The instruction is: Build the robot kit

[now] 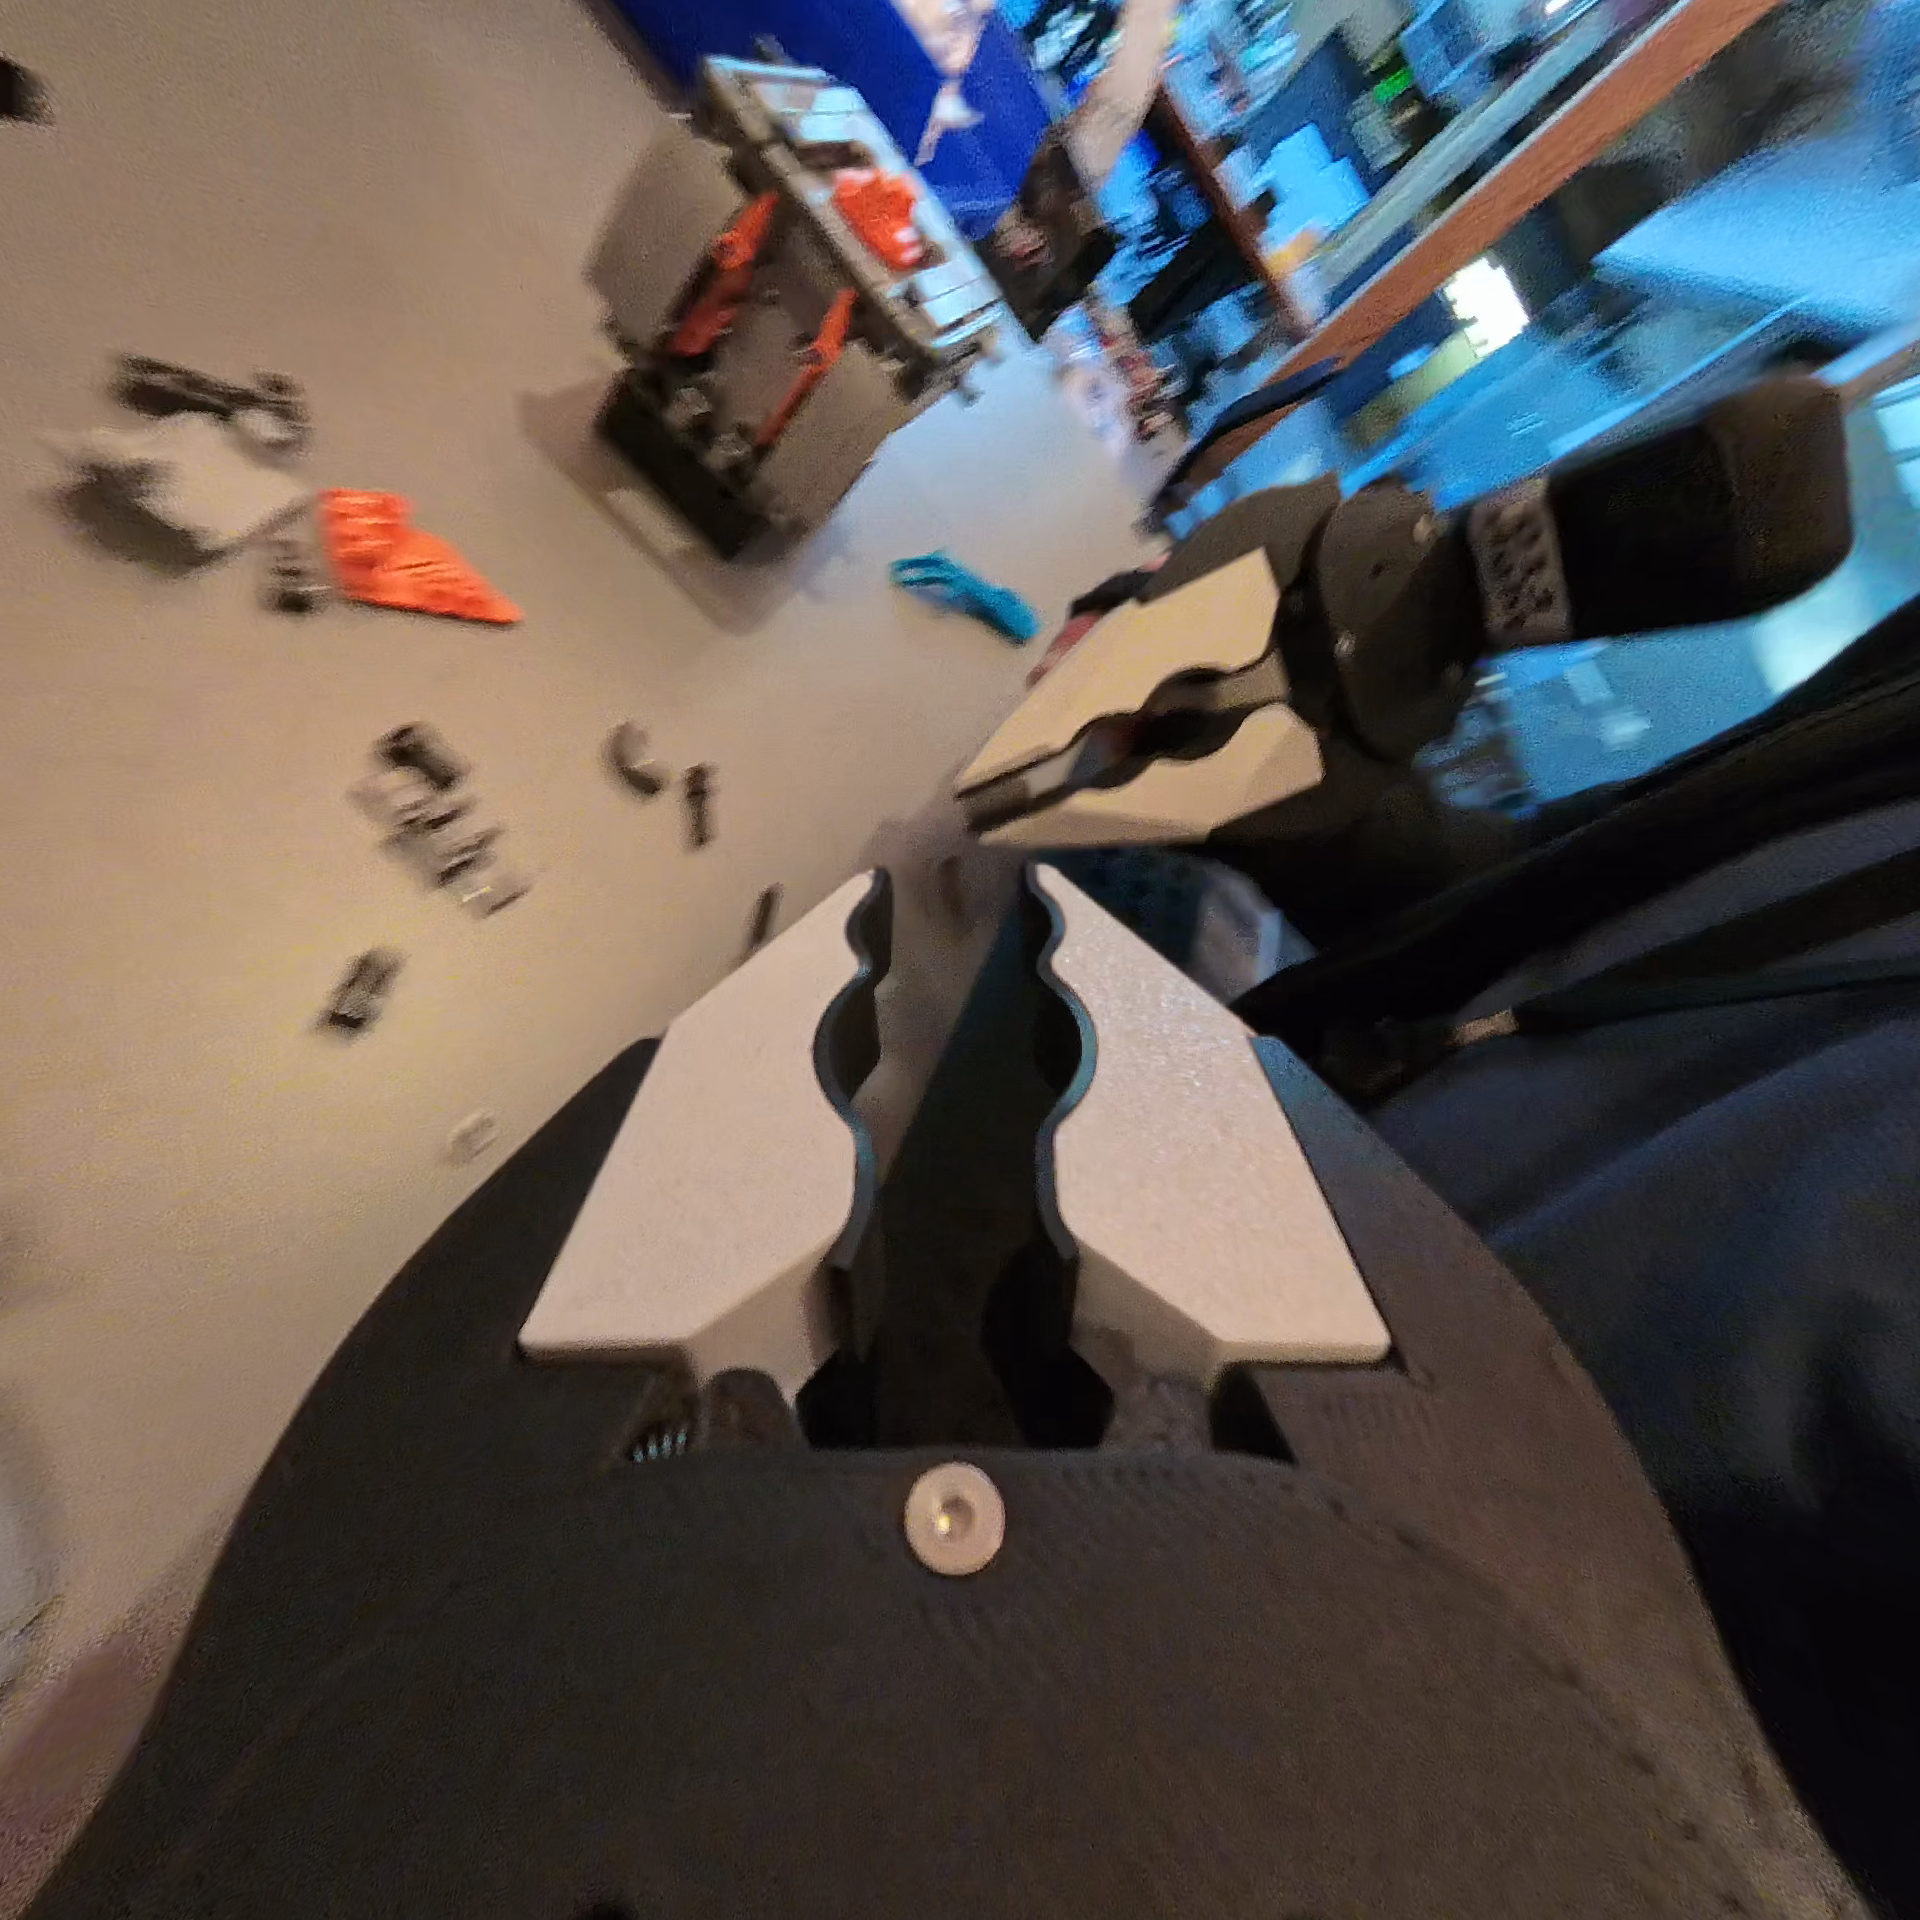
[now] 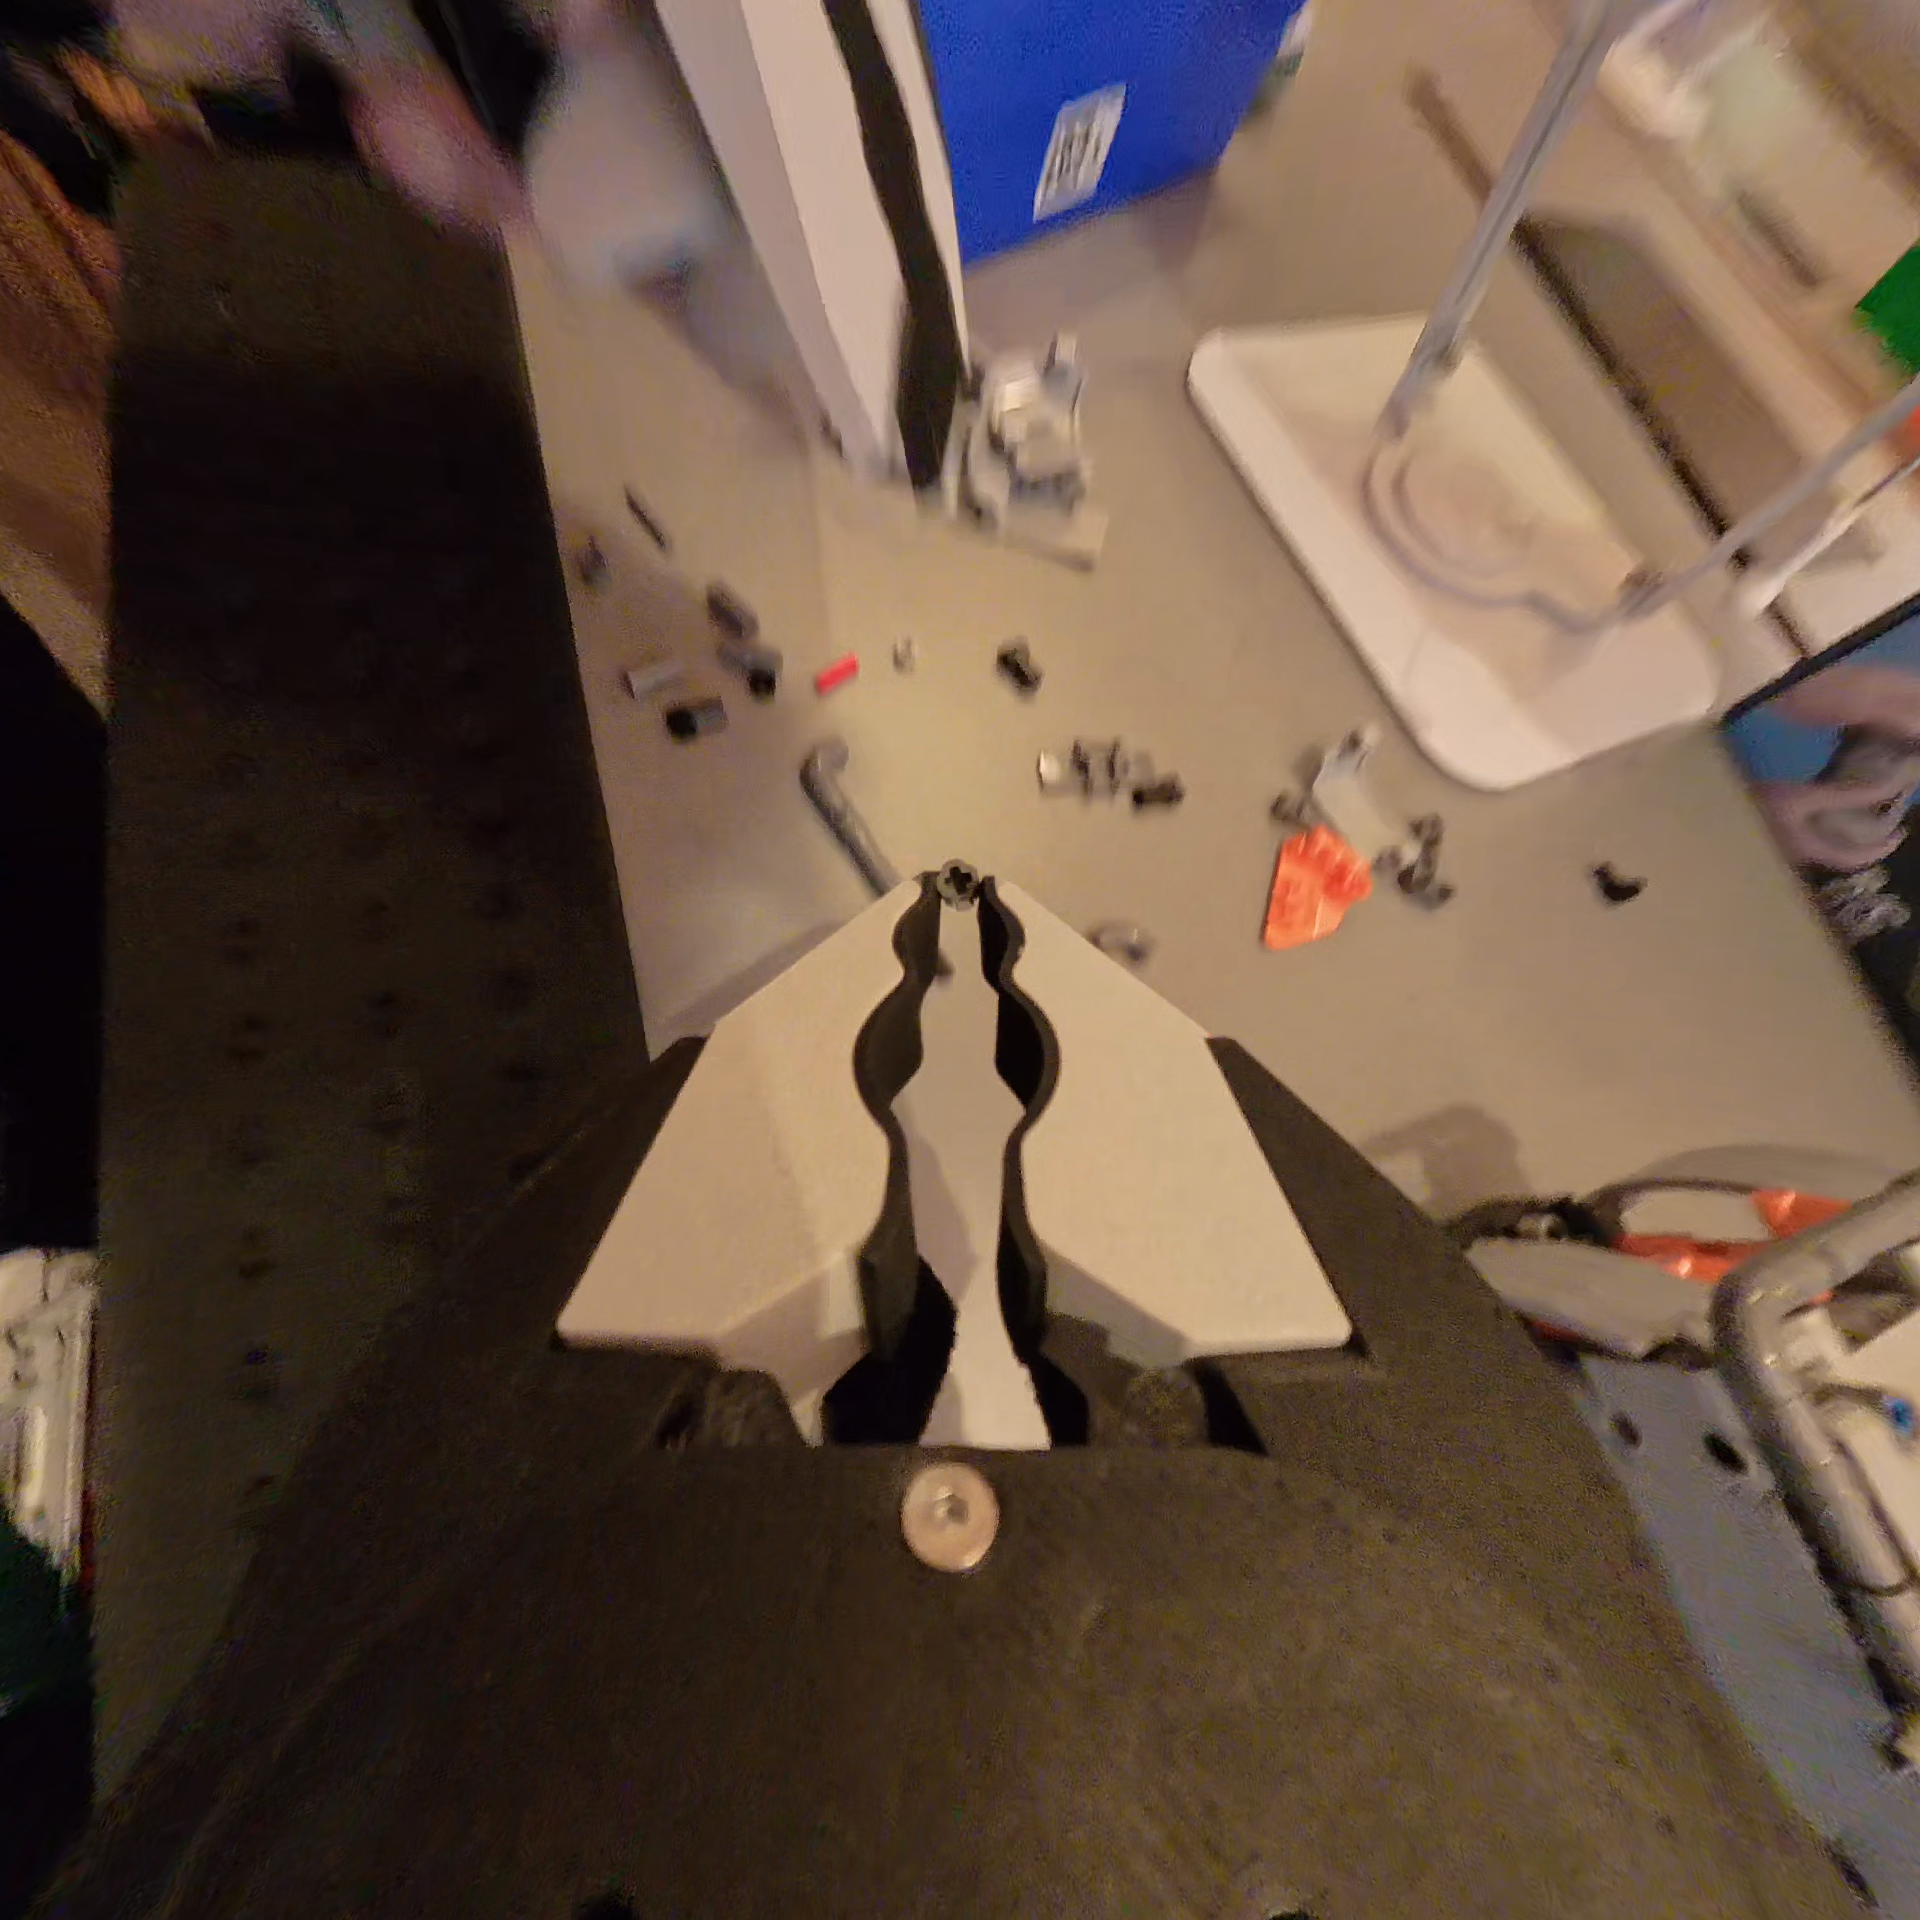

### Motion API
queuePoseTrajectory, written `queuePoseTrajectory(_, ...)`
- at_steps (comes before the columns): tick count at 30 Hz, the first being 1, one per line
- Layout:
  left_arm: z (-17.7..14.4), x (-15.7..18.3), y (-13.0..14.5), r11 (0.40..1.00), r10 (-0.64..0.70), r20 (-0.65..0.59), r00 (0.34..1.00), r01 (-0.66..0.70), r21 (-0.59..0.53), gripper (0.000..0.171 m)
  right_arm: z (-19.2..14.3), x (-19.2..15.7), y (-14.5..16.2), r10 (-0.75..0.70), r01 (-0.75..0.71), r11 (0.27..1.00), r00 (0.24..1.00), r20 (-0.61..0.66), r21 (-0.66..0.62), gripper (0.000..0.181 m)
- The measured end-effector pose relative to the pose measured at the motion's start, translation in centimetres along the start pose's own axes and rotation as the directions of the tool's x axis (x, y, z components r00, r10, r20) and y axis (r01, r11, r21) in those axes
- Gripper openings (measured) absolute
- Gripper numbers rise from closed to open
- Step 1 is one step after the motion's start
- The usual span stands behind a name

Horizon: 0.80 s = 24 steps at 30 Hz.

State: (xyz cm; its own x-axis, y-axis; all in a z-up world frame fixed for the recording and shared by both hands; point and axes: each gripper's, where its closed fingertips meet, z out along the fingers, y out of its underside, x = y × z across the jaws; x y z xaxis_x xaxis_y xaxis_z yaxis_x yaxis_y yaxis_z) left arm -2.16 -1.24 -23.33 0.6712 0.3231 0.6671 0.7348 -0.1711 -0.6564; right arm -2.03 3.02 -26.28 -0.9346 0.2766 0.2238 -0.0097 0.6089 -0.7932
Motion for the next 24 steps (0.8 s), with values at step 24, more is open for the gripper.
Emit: queuePoseTrajectory(24, -3.0, -6.7, 8.2, 0.809, 0.488, 0.375, 0.788, -0.248, -0.533, 0.017, 0.4, 0.2, 7.6, 0.078, -0.061, 0.967, 0.995, 0.061, -0.246, 0.012)
